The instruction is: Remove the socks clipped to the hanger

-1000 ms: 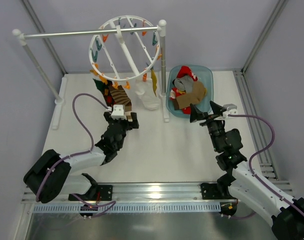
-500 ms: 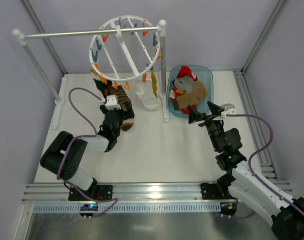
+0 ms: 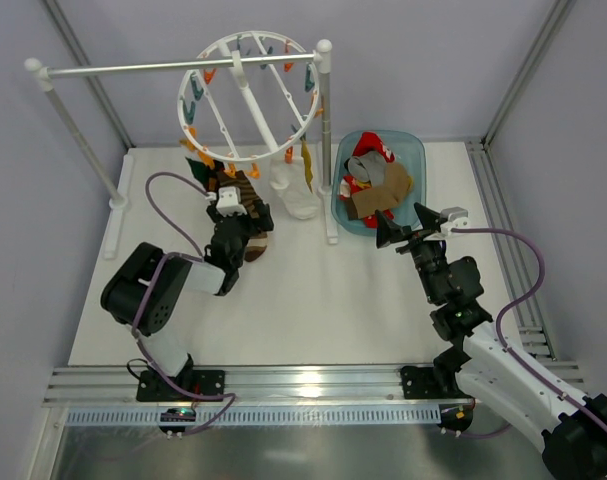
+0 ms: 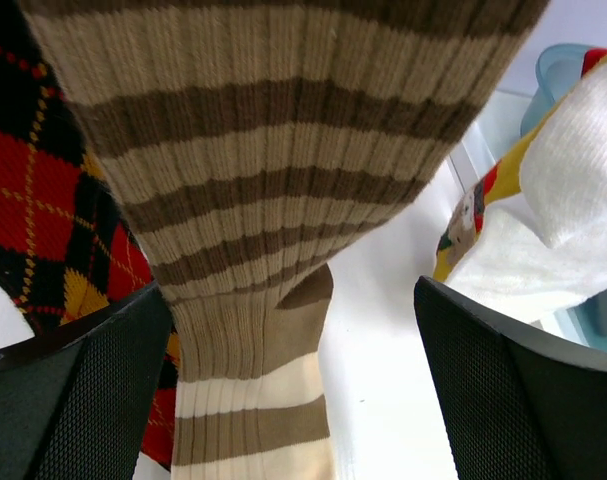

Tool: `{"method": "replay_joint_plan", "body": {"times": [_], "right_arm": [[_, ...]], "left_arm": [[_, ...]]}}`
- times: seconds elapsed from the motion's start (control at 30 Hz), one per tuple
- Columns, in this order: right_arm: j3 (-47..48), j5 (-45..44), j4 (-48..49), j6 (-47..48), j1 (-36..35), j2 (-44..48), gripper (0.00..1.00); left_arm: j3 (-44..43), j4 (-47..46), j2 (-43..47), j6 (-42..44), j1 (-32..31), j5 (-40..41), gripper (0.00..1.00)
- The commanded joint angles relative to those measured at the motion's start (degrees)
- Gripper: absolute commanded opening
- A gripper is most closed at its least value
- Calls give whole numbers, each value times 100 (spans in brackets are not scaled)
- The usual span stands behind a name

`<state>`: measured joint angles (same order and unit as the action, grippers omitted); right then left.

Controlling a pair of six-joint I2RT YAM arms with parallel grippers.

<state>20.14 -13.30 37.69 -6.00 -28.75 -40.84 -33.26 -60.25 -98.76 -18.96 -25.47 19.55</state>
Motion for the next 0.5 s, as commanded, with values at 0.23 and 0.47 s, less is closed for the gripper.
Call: {"method": "replay_joint_plan", "body": {"times": [0.23, 0.47], "right_arm": [[245, 55, 133, 46, 19, 85, 100], [245, 38, 107, 55, 19, 111, 100]], "left_arm": [[-304, -356, -345, -125, 78, 620, 99], [-586, -697, -706, -47, 122, 594, 88]]}}
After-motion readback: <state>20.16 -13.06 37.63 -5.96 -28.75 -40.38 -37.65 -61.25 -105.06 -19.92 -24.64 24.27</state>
